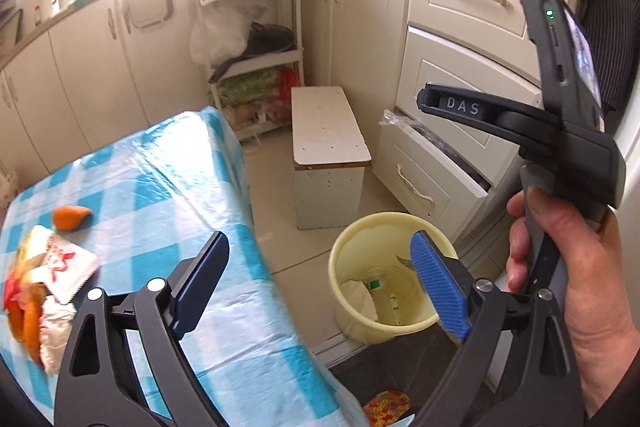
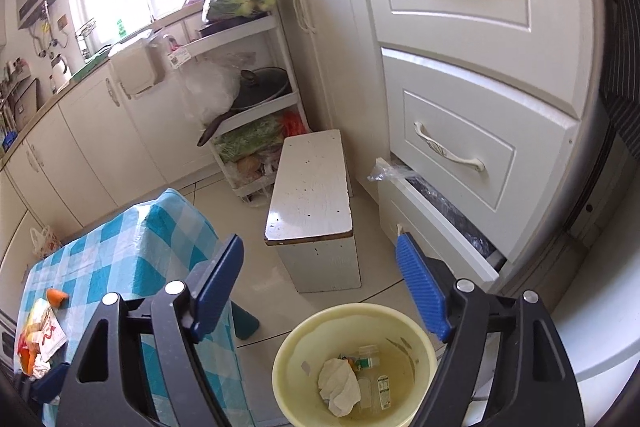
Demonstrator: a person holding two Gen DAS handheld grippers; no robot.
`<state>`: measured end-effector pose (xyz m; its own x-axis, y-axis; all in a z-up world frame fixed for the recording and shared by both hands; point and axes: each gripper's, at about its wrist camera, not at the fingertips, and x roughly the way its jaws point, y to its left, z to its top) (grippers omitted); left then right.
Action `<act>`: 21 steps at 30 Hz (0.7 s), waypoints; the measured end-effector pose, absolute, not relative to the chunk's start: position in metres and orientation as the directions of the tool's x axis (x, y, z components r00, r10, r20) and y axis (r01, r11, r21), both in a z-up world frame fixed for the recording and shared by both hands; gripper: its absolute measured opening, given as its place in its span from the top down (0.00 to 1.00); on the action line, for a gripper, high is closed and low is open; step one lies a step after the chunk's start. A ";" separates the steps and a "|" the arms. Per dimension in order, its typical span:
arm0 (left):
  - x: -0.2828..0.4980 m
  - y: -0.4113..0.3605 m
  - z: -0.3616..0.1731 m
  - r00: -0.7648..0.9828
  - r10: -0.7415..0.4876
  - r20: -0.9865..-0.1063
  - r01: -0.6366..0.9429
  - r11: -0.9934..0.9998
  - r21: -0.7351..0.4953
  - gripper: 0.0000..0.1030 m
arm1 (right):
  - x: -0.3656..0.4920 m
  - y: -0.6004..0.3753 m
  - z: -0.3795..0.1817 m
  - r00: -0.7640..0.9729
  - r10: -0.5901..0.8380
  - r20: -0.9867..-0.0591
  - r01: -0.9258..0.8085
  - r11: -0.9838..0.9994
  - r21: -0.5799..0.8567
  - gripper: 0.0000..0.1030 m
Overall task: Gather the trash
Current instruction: 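Return both tools to the table and grasp another orange peel with the left gripper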
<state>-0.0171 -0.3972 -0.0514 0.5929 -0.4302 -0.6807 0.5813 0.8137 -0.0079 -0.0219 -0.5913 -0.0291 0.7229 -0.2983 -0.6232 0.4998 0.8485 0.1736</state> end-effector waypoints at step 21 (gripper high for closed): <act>-0.017 -0.287 -0.024 0.681 -0.347 -0.645 0.465 0.885 0.015 0.09 | 0.001 -0.513 -0.005 0.770 -0.269 -0.579 0.362 0.931 0.049 0.22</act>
